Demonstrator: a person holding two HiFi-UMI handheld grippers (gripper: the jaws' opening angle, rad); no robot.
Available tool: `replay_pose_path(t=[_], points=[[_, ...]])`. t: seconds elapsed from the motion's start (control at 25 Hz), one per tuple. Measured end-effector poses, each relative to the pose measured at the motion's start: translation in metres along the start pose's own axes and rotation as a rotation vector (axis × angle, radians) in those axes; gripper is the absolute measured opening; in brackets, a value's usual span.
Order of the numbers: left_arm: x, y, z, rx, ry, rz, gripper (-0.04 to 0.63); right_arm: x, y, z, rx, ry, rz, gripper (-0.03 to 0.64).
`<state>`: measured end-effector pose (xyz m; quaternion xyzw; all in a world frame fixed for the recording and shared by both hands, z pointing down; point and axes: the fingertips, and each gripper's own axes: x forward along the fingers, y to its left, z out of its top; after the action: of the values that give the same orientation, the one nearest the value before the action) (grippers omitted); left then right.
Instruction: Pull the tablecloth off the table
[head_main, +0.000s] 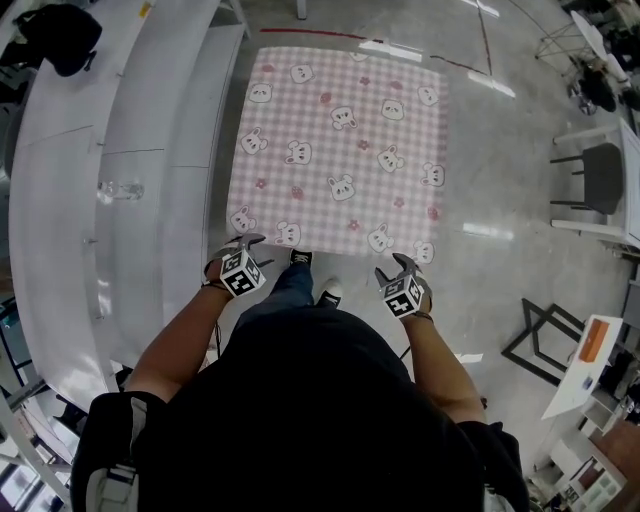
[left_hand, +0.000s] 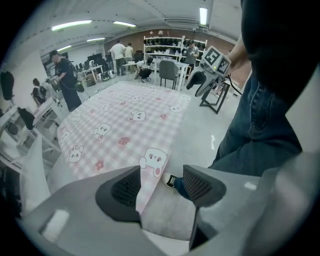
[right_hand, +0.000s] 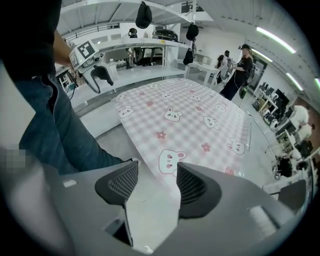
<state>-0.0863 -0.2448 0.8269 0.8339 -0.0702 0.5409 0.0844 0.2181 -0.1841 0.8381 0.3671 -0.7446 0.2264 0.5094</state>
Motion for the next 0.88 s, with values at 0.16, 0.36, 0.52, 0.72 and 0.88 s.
replay_pose_path(t=[0.16, 0.36, 0.52, 0.72, 0.88], points=[[0.016, -0.003, -0.009, 0.035, 0.027, -0.011, 0.272, 0.008, 0.004, -0.009, -0.070, 0.036, -0.001, 0.275], [0.033, 0.003, -0.011, 0.053, 0.039, -0.017, 0.281, 0.026, 0.010, -0.018, -0.161, 0.083, 0.006, 0.276], [0.049, 0.007, -0.012, 0.093, 0.067, -0.003, 0.299, 0.042, 0.007, -0.031, -0.248, 0.144, -0.011, 0.281], [0.064, 0.014, -0.023, 0.172, 0.138, 0.052, 0.313, 0.056, 0.004, -0.039, -0.294, 0.216, -0.044, 0.291], [0.082, 0.015, -0.033, 0.268, 0.188, 0.084, 0.313, 0.063, -0.002, -0.039, -0.309, 0.256, -0.057, 0.305]])
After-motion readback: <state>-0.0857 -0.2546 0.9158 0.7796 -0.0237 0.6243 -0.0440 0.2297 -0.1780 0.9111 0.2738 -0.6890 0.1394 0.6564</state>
